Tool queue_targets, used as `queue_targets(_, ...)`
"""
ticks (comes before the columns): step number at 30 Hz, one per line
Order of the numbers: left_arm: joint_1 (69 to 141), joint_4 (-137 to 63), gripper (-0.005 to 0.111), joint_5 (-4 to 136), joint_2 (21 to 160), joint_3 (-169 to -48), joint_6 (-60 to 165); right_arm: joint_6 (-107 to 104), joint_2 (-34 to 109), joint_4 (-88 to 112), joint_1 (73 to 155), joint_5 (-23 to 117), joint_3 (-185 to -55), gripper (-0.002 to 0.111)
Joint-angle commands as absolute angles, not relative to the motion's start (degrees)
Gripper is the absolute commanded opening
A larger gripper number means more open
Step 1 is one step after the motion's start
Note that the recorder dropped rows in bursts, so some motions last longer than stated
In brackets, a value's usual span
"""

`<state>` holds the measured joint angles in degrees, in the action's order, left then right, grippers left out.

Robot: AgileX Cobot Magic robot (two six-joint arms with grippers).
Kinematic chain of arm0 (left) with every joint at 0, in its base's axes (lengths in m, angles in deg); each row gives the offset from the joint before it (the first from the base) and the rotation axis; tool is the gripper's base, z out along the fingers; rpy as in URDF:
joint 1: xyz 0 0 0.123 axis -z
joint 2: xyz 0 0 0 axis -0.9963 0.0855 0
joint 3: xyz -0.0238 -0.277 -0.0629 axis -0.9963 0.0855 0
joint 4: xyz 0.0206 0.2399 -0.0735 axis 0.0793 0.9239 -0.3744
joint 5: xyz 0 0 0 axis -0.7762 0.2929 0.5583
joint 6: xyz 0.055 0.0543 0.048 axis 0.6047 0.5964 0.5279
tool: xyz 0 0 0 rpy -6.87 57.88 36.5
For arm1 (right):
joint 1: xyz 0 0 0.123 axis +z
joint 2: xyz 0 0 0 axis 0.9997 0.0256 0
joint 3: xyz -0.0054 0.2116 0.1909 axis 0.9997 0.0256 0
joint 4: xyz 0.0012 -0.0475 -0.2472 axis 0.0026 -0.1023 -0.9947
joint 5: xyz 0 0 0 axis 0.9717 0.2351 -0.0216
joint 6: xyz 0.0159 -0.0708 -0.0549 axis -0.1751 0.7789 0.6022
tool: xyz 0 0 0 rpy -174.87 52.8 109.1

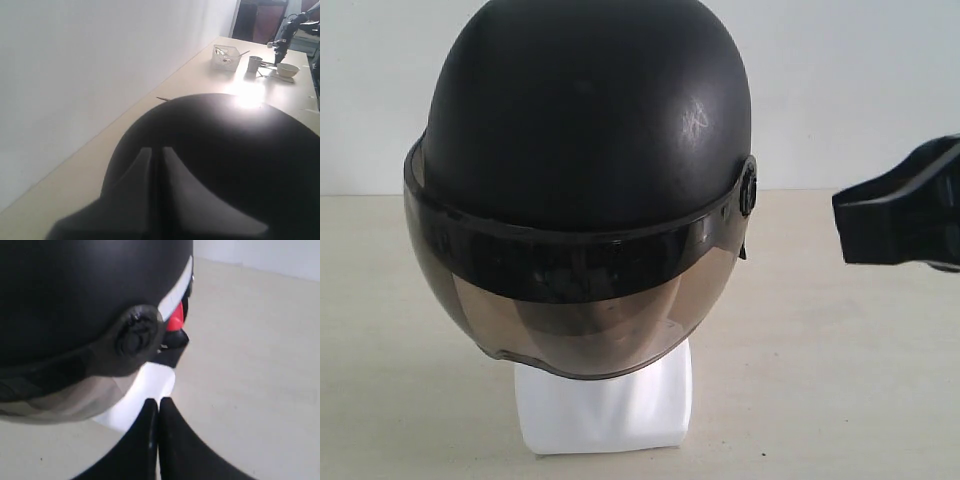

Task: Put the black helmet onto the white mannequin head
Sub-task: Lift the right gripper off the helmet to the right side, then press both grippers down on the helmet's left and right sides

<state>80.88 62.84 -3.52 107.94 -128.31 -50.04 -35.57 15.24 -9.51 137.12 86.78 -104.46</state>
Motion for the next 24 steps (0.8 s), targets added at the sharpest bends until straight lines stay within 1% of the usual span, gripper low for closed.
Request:
queue_targets(1, 80.61, 62.93, 0.004, -3.62, 107.84, -123.65, -50.82, -36.29, 14.97, -12.1, 137.04, 81.77, -104.49, 0.0)
queue_targets(5, 80.61, 62.93, 0.004, -3.62, 107.84, -120.89, -50.6, -36.29, 14.97, -15.9, 137.04, 80.61, -106.3, 0.0)
queue_targets(12, 80.61, 62.93, 0.004, -3.62, 107.73, -119.61, -50.6, -36.29, 15.78, -16.94, 137.04, 80.99, -109.37, 0.0)
queue_targets(19, 80.61, 62.93, 0.004, -3.62, 106.94, -119.61, -50.6, -31.29, 24.04, -13.92, 137.04, 86.65, -116.94, 0.0)
queue_targets(24, 80.61, 62.93, 0.004, -3.62, 106.95, -119.49, -51.09, -30.46, 27.84, -14.09, 136.91, 86.55, -117.81, 0.0)
